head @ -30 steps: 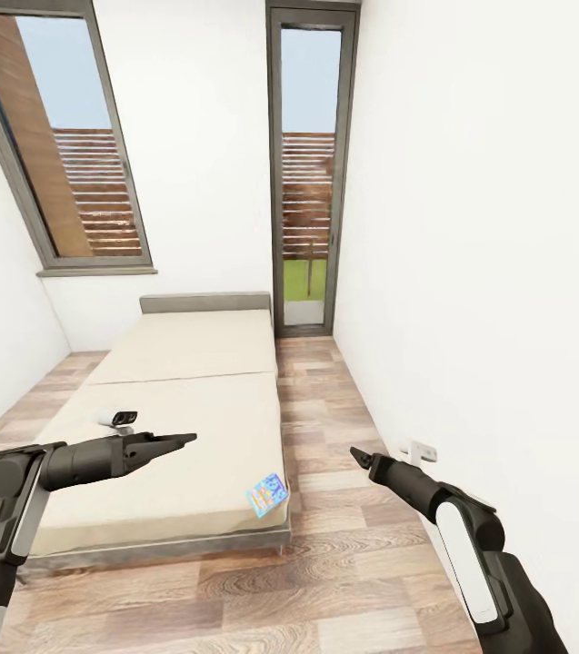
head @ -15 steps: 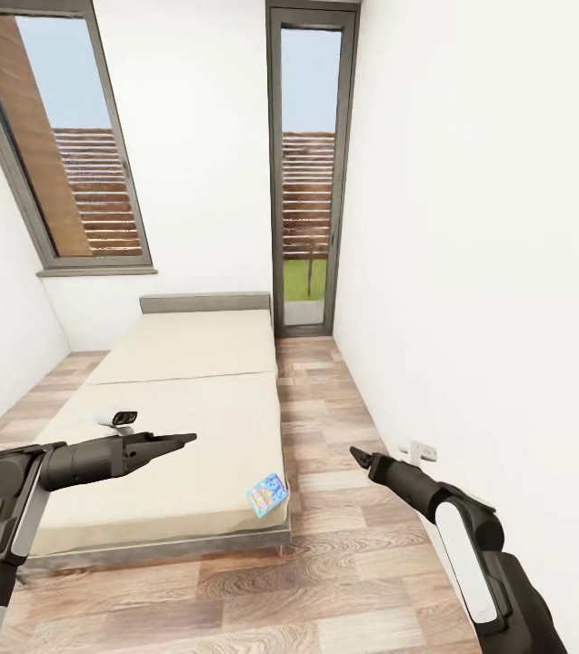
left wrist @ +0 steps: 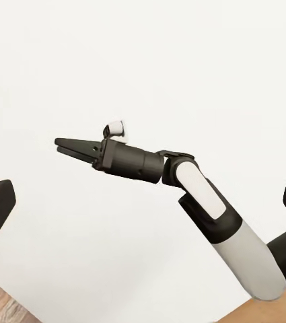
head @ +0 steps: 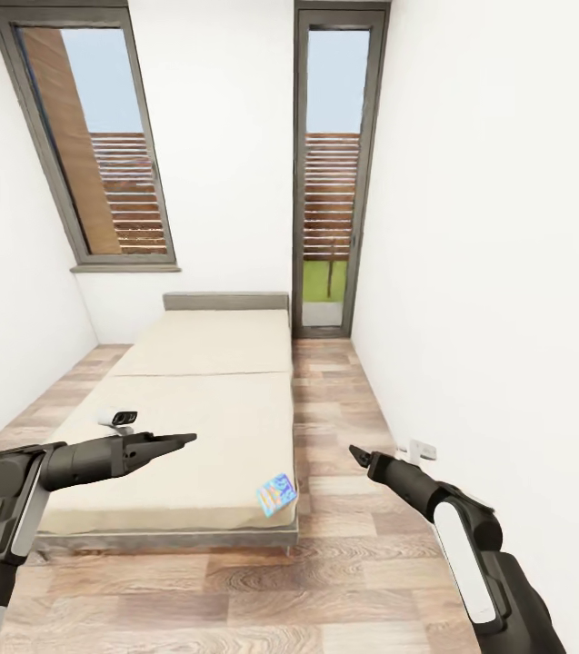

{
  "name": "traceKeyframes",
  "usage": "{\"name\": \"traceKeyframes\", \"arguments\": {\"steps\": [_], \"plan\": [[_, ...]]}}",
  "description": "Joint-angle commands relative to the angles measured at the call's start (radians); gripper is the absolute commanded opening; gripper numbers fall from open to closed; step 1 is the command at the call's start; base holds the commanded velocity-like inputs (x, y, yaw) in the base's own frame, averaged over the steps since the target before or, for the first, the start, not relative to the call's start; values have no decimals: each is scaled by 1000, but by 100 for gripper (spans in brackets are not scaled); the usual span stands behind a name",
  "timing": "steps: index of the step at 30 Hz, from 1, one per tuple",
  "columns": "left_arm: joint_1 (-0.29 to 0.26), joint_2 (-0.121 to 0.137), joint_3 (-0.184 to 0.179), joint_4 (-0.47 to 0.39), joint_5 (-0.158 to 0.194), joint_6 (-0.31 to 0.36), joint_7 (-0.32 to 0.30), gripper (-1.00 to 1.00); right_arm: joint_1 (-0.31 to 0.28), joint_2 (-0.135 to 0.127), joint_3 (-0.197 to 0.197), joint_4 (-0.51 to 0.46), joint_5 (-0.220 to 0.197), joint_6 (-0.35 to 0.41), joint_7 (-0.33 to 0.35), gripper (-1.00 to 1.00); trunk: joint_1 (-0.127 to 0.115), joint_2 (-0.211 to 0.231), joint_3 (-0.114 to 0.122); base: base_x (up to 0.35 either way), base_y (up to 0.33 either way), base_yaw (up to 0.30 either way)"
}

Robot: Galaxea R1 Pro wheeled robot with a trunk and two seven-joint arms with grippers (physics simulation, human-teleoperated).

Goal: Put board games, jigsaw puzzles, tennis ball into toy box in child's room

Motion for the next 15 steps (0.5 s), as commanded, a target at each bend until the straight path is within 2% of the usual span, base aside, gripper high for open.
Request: {"name": "traceKeyframes", "arguments": {"steps": [1,6,15], "plan": [[-1,0,0,0,-1,11,-4,100,-1,1,-3,-1,2,6,6,100,1,-2,-2,0,-73,253],[-1,0,0,0,0,11,-4,100,-1,1,-6,-1,1,6,8,100,1,-2,-2,0,-30,112],[-1,0,0,0,-1,11,-4,100,-1,1,-9,-1,1,7,9,100,1,-2,-2,0,-3,11]]}}
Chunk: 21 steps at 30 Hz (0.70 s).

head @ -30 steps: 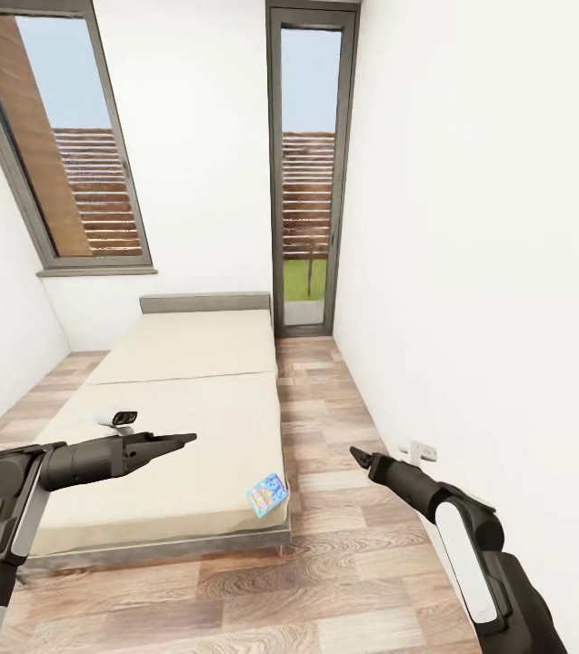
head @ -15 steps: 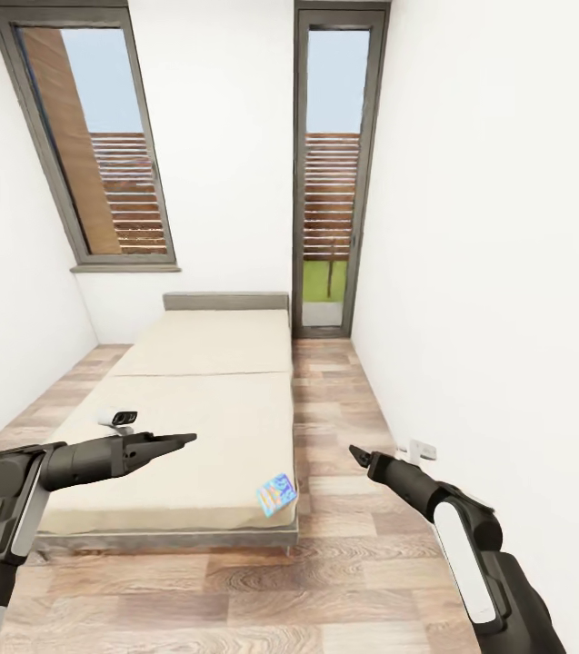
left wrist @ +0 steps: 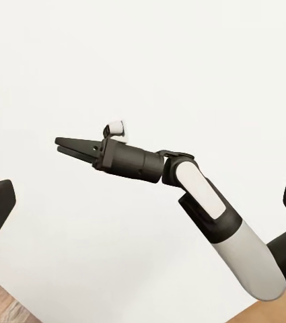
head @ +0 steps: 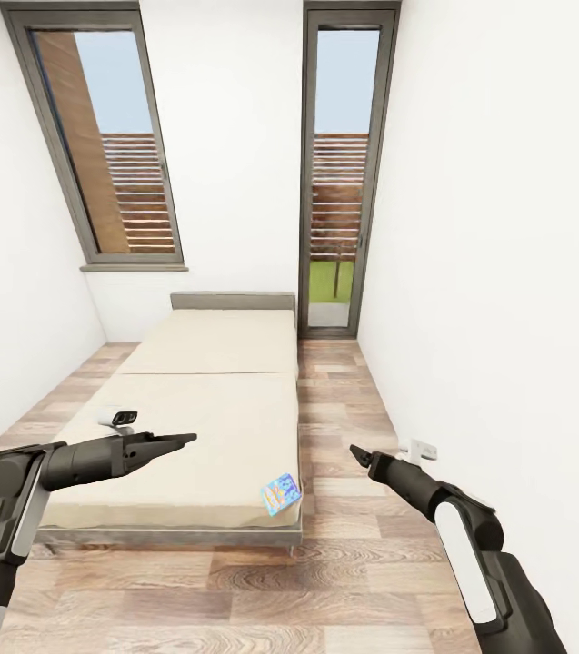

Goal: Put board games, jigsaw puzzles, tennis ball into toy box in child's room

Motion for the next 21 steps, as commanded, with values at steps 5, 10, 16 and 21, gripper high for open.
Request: {"name": "traceKeyframes", "arguments": {"steps": [5,10,16,21], "plan": [[-1,0,0,0,-1,11,-4,100,-1,1,-3,-1,2,6,7,100,1,-2,-2,0,-7,1],[-1,0,0,-1,-1,10,-4,100,-1,1,-3,-1,2,7,7,100,1,-2,-2,0,-160,0],[-1,0,0,0,-1,10,-4,100,-1,1,-3,-1,2,6,6,100,1,-2,-2,0,-209,0],[-1,0,0,0,-2,10,-4,100,-1,1,-3,-1,2,6,6,100,1,-2,-2,0,-85,0]]}}
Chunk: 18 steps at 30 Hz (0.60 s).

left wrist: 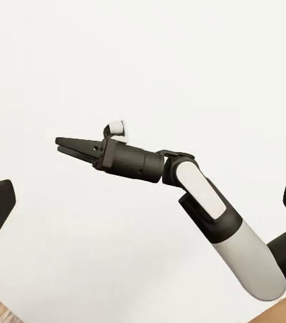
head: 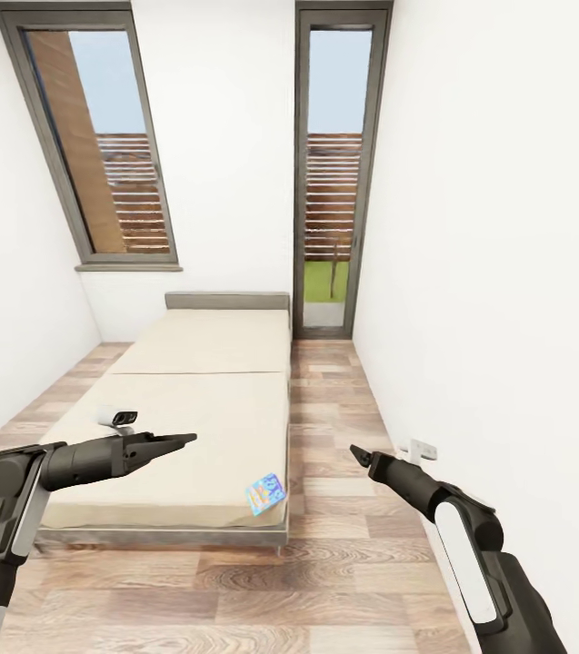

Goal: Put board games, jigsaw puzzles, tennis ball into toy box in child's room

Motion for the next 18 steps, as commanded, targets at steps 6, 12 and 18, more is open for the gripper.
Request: {"name": "traceKeyframes", "arguments": {"steps": [6,12,18], "plan": [[-1,1,0,0,-1,10,-4,100,-1,1,-2,-1,2,6,6,100,1,-3,-2,0,-227,0],[-1,1,0,0,-1,10,-4,100,-1,1,1,-1,2,5,6,100,1,-3,-2,0,-134,0],[-1,1,0,0,-1,10,-4,100,-1,1,3,-1,2,5,6,100,1,-3,-2,0,-88,0]]}}
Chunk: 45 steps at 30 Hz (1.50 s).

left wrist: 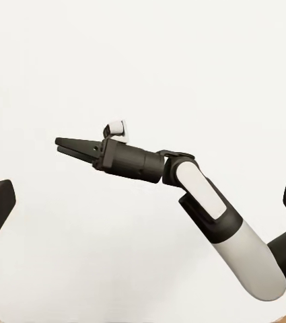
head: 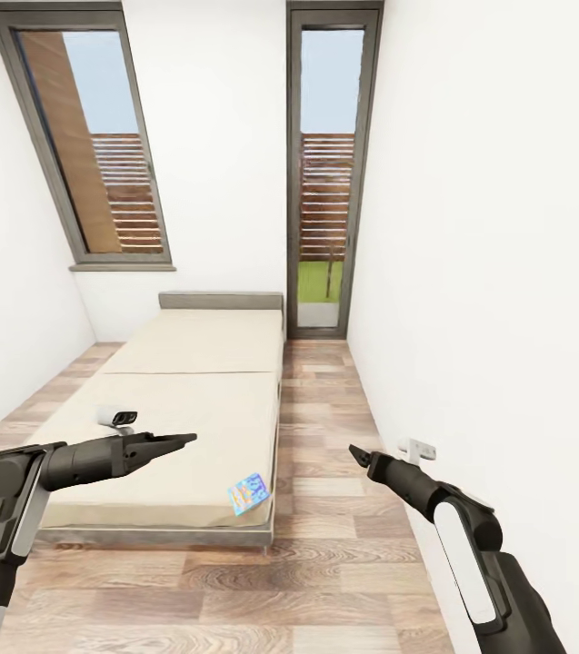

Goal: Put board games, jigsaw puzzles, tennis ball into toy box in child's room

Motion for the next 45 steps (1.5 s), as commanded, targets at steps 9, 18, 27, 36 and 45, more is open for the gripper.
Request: {"name": "traceKeyframes", "arguments": {"steps": [9,18,27,36,45], "plan": [[-1,2,0,0,2,11,-4,100,-1,1,-3,-1,2,6,6,100,1,-2,-2,0,-168,0],[-1,13,30,8,6,11,-4,100,-1,1,-3,-1,2,6,6,100,1,-2,-2,0,-22,0],[-1,10,35,63,-1,11,-4,100,-1,1,-2,-1,2,6,7,100,1,-2,-2,0,-2,0],[-5,11,36,181,-5,-9,47,100,-1,1,-1,-1,2,6,6,100,1,-2,-2,0,0,0],[-12,9,35,321,-8,-54,208,100,-1,1,2,-1,2,6,4,100,1,-2,-2,0,0,0]]}}
